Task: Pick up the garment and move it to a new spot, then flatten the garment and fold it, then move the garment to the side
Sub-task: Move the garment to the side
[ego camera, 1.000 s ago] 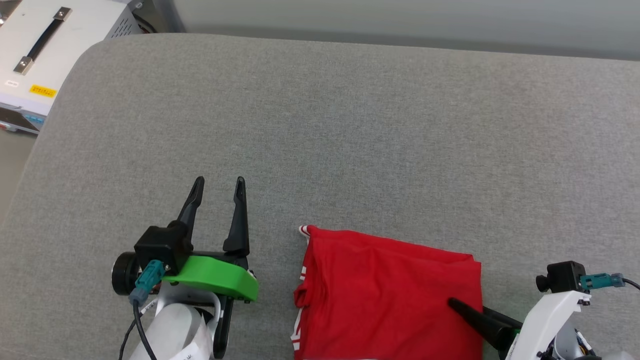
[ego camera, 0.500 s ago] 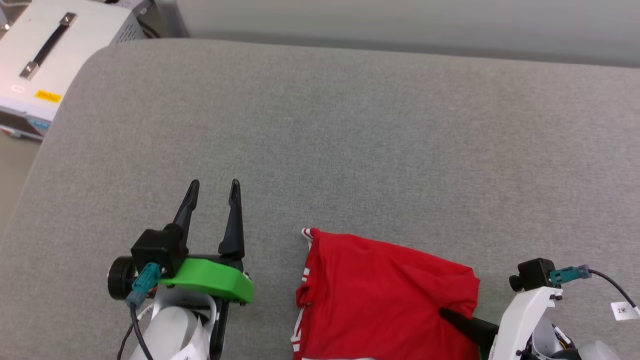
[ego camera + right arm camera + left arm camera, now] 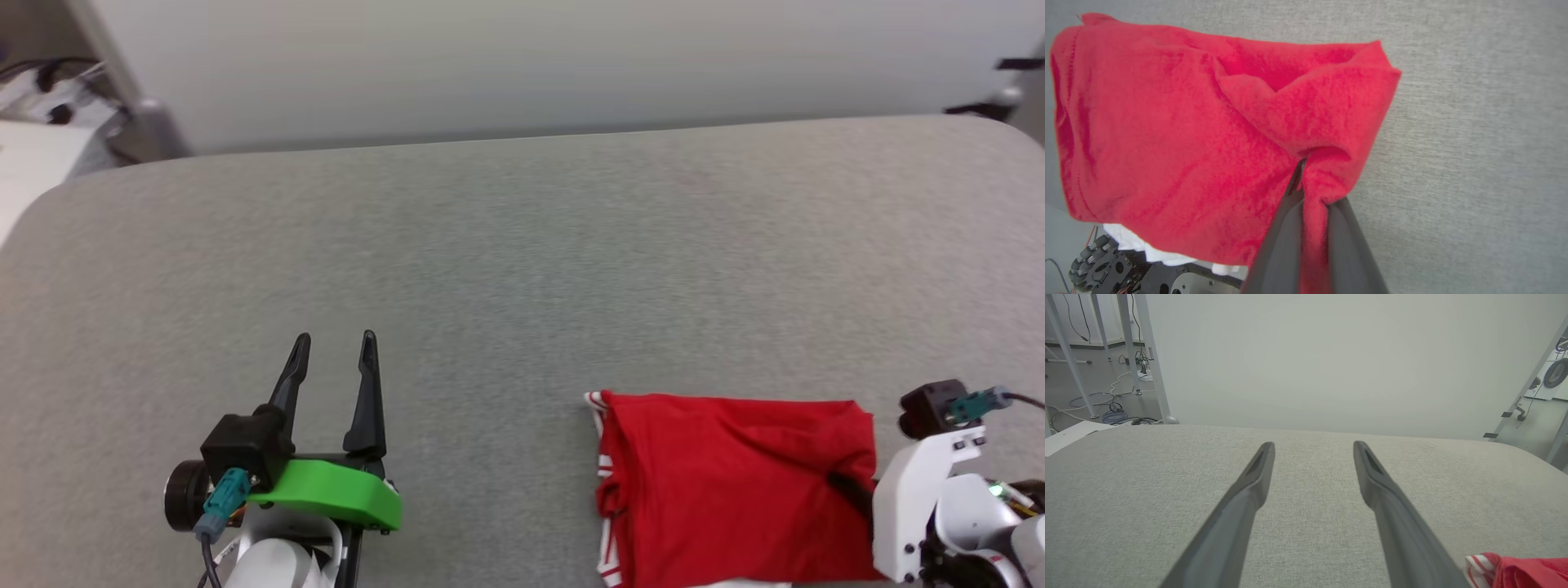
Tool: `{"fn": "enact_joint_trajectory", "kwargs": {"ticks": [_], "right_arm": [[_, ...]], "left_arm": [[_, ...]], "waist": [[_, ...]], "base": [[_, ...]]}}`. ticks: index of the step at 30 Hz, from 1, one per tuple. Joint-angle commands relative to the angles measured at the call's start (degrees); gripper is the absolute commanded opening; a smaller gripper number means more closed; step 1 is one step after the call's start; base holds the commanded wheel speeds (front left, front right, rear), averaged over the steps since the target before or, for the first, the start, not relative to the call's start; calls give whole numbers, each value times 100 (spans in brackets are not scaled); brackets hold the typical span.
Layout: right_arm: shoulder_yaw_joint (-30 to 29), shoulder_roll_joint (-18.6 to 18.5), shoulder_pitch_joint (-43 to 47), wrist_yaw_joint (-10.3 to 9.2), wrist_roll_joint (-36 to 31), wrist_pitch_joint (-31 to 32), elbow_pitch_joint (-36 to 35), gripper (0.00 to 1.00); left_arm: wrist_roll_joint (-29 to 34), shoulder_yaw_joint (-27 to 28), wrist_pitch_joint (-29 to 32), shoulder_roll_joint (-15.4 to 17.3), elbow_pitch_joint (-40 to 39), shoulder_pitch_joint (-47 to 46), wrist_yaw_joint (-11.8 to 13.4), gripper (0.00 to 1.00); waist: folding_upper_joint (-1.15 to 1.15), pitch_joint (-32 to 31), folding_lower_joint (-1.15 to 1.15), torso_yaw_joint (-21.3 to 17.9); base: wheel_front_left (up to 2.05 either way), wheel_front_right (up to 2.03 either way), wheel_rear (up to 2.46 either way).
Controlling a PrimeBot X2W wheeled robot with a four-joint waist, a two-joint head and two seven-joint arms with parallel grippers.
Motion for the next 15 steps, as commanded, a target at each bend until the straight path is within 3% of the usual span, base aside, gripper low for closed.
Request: {"fn": "enact_joint_trajectory", "kwargs": {"ticks": [1, 10, 13, 15], "right_arm": [[-111, -25, -147, -5, -178, 85, -42, 0], [-176, 79, -941, -5, -836, 89, 72, 0], [-102, 118, -1425, -5, -887, -225, 425, 0], [-21, 77, -2094, -5, -904, -728, 1035, 0]], "left_arm": [[56, 15, -33, -54, -54, 28, -38, 100], [233, 14, -34, 5, -187, -306, -115, 100], [302, -15, -25, 75, -294, -545, -169, 100], [442, -73, 99, 218, -456, -827, -205, 100]], "waist": [[0, -72, 0, -876], [0, 545, 0, -2015], [0, 912, 0, -2241], [0, 1400, 0, -2372]], "base": [[0, 0, 0], [0, 0, 0], [0, 0, 0], [0, 0, 0]]}}
